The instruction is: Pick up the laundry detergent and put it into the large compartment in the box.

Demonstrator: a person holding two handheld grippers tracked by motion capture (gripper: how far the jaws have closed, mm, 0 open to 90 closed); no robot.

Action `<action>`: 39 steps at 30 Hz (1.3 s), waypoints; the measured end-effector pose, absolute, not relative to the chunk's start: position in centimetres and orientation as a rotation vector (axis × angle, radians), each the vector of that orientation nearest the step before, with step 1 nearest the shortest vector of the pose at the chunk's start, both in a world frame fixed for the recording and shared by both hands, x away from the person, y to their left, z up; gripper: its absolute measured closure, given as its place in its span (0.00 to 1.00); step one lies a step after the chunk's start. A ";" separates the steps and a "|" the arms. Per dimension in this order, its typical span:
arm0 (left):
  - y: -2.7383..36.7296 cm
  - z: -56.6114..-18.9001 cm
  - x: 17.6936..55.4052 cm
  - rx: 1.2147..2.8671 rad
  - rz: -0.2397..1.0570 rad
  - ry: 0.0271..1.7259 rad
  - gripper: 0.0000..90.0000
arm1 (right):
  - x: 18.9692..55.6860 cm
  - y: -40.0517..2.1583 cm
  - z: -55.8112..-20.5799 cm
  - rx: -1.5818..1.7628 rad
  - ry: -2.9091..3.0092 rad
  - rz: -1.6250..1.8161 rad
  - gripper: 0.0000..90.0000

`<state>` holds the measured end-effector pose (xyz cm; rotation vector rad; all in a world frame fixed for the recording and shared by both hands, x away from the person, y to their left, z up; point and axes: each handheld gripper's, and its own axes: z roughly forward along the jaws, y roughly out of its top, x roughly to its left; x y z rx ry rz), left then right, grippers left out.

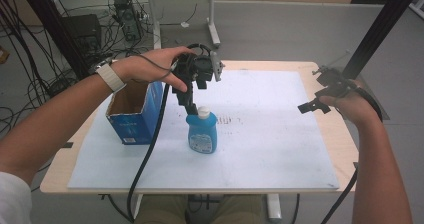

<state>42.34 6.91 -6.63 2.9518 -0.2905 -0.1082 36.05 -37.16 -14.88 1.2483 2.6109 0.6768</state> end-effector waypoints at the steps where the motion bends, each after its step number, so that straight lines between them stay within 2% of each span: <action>1: 6.8 -6.8 42.3 2.956 -0.110 -0.296 0.07 | 36.1 -37.2 -14.9 1.248 2.611 0.677 0.09; 18: 5.2 -8.1 41.5 2.997 -0.098 -0.342 0.07 | 36.2 -37.1 -14.9 1.246 2.613 0.678 0.09; 39: 5.2 -8.7 41.7 2.997 -0.104 -0.335 0.08 | 36.2 -37.0 -14.9 1.240 2.615 0.683 0.09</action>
